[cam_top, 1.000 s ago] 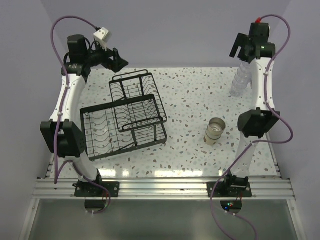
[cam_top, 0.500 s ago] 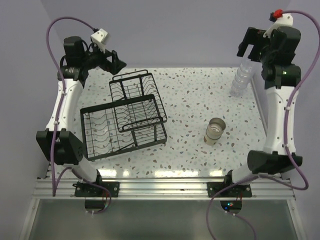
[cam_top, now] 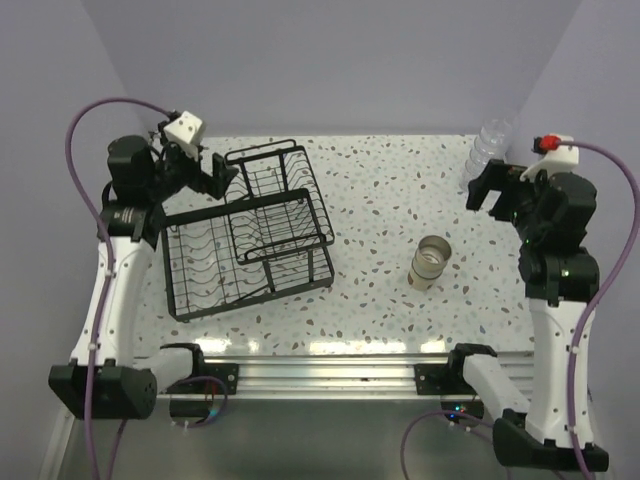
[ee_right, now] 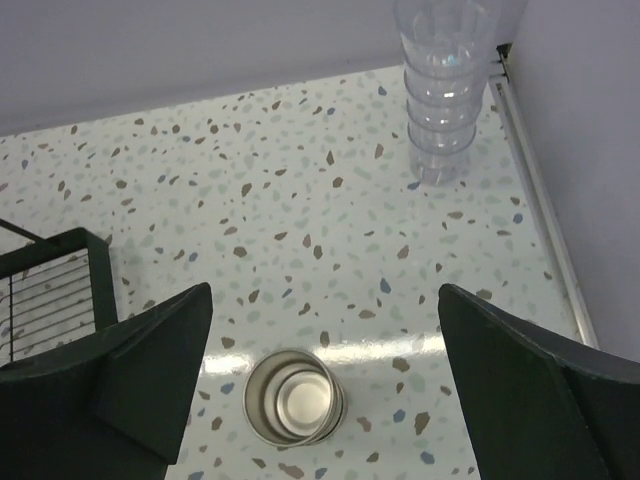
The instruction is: Unload the cups from the dish rack
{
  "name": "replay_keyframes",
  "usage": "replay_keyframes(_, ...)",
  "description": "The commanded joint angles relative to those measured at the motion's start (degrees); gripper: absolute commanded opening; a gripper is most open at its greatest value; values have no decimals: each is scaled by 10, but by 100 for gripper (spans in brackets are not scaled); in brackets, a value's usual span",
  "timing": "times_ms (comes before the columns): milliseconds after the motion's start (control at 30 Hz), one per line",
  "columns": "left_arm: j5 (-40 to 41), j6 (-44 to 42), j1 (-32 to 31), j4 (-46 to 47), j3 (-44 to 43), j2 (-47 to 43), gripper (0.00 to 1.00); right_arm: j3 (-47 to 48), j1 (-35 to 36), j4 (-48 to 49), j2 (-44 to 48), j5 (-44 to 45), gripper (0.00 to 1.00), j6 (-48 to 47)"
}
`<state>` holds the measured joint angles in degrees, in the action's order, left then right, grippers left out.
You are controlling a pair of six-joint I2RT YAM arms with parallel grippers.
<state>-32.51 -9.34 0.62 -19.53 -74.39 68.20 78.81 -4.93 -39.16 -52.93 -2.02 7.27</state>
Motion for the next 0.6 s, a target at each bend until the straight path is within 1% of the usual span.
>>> replay_keyframes(0,63,-28,-1,21,80,-103,100,-72,-2,-26,61,5,98,60)
replay_keyframes(33,73,-32,-1,11,95,-152,100,-107,-2,-30,77,1,98,66)
replay_keyframes(67,81,-36,-1,-1,121,-175,100,-123,-2,-36,116,-2,98,78)
replay_keyframes(133,100,-45,-1,-54,141,-233,100,-162,-2,-55,155,3,98,81)
replay_keyframes(167,117,-41,-1,-73,158,-248,100,-174,-2,-61,191,7,98,82)
replay_keyframes(233,129,-36,-1,-111,175,-285,100,-196,-2,-84,227,19,98,86)
replay_keyframes(300,137,-38,-1,-115,204,-306,100,-202,-1,-107,267,20,98,78)
replay_keyframes(333,139,-39,-1,-113,215,-322,100,-213,2,-117,280,46,98,91)
replay_keyframes(400,147,-39,-1,-102,244,-338,100,-228,2,-117,315,40,98,101)
replay_keyframes(467,156,-33,-1,-89,267,-362,100,-251,2,-116,334,32,98,109)
replay_keyframes(567,170,-46,-2,-76,294,-402,100,-267,4,-123,348,29,98,135)
